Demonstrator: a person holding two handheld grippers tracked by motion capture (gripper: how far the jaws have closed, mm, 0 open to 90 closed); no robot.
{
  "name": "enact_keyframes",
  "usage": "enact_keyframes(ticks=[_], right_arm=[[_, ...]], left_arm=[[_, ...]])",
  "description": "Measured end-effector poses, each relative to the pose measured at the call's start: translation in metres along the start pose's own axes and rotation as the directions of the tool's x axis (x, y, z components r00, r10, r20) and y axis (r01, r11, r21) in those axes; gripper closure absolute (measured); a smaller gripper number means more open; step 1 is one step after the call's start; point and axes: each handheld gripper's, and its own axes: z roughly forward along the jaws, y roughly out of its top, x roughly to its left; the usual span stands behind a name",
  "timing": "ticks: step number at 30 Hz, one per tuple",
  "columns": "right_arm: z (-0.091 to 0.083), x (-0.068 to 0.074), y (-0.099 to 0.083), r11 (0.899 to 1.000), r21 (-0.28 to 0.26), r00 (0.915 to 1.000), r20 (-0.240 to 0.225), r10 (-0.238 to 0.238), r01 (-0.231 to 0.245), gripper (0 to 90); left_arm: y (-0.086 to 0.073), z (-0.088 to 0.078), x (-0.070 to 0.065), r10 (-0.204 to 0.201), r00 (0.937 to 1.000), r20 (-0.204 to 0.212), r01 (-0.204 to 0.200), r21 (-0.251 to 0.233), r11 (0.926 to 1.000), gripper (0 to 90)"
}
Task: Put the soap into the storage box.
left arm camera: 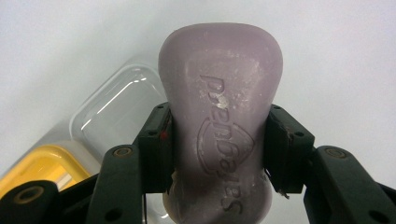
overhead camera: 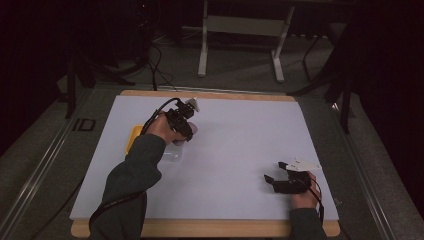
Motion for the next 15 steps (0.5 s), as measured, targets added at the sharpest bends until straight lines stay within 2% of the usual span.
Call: enact_keyframes(ticks=[9,15], right_arm=[[0.0,0.0,0.0,1.0,0.001,1.0,0.001,-0.001,0.001,19.4],[0.0,0.0,0.0,1.0,0.001,1.0,0.001,0.0,0.0,19.4]], left_arm=[[-0.005,-0.002,0.007,-0.024,0.9996,-0.015,0.024,0.001,0.9997,50.3],[-0.008,-0.004,0.011,-0.031,0.9995,-0.007,0.031,-0.006,0.9995,50.3]])
